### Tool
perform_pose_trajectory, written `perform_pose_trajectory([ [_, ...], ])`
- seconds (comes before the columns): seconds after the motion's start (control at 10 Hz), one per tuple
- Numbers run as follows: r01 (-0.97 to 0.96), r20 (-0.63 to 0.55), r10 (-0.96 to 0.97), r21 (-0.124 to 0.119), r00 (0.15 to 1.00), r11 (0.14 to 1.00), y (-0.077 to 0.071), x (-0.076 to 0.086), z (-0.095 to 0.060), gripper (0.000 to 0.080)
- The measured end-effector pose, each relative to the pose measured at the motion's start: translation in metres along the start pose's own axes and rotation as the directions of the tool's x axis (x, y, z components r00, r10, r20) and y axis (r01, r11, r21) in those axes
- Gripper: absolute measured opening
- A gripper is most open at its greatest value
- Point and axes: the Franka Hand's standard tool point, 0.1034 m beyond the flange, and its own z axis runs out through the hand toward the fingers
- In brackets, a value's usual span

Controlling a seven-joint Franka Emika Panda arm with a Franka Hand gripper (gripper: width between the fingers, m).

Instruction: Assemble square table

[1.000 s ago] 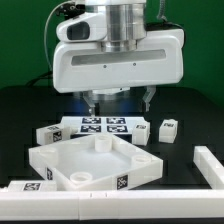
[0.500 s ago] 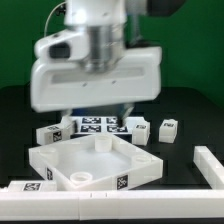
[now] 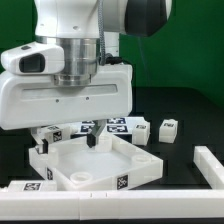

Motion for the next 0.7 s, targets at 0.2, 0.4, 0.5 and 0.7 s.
perform_pose_trajectory([
  [0.2, 0.017, 0.005, -0.017, -0.011, 1.000, 1.000, 0.006, -0.006, 0.013, 0.0649],
  [0.4, 0.018, 0.006, -0.018, -0.039, 1.000, 0.999, 0.011, -0.014, 0.039, 0.0649],
  [0.5, 0.025, 0.006, -0.025, -0.038, 1.000, 0.999, 0.010, -0.016, 0.043, 0.0649],
  [0.7, 0.023, 0.003, -0.023, -0.038, 1.000, 0.999, 0.013, -0.019, 0.044, 0.0649],
])
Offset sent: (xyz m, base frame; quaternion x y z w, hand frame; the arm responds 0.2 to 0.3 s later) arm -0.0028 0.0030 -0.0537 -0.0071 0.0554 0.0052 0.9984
